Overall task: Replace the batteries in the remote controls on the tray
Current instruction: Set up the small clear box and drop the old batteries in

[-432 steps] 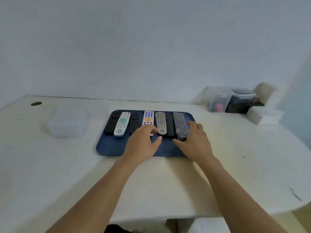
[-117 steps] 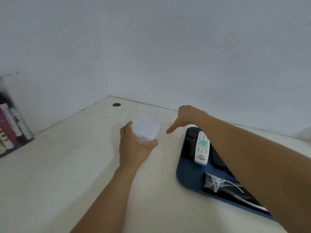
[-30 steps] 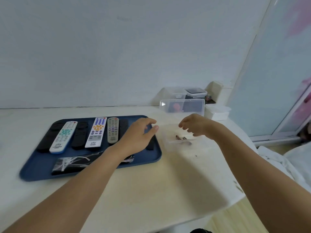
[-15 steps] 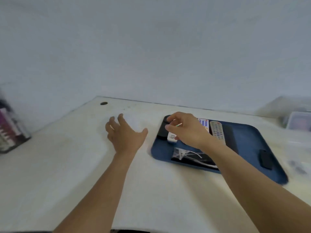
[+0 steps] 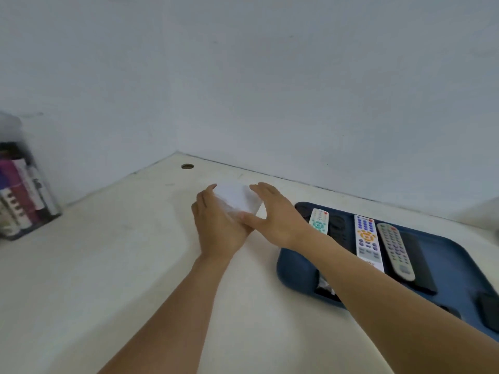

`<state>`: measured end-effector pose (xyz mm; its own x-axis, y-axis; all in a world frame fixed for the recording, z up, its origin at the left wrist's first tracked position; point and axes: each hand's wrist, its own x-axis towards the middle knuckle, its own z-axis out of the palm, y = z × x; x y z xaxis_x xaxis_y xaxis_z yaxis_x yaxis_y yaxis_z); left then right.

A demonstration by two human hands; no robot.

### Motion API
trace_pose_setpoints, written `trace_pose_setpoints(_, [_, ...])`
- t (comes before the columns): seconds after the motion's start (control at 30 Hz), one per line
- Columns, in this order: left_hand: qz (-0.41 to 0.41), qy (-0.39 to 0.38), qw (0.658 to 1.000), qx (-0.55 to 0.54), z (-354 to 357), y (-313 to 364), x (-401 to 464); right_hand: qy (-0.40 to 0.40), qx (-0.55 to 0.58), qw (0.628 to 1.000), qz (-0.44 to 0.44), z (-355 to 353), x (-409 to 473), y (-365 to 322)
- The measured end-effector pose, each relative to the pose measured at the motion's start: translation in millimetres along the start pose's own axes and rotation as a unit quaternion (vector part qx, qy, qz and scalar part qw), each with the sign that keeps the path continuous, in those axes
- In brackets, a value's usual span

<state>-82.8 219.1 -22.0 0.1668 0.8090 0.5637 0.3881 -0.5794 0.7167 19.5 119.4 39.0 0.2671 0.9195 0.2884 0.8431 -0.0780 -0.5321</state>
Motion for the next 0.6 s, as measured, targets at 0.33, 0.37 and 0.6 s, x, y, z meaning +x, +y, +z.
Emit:
trace_pose_setpoints(0.33, [0.028, -0.021, 0.999, 0.022, -1.8, 16.1, -17.0, -0.030, -0.148, 0.987, -0.062, -6.8, 5.2, 0.6])
trace_pose_setpoints(0.37, [0.017, -0.026, 0.999, 0.023, -1.1, 16.1, -15.9, -0.034, -0.174, 0.982, -0.063, -6.5, 7.7, -0.1])
trace_pose_setpoints(0.6, [-0.004, -0.033, 0.999, 0.031, 0.9, 10.9, -12.9, -0.053, -0.286, 0.953, -0.090, 1.4, 19.2, -4.5])
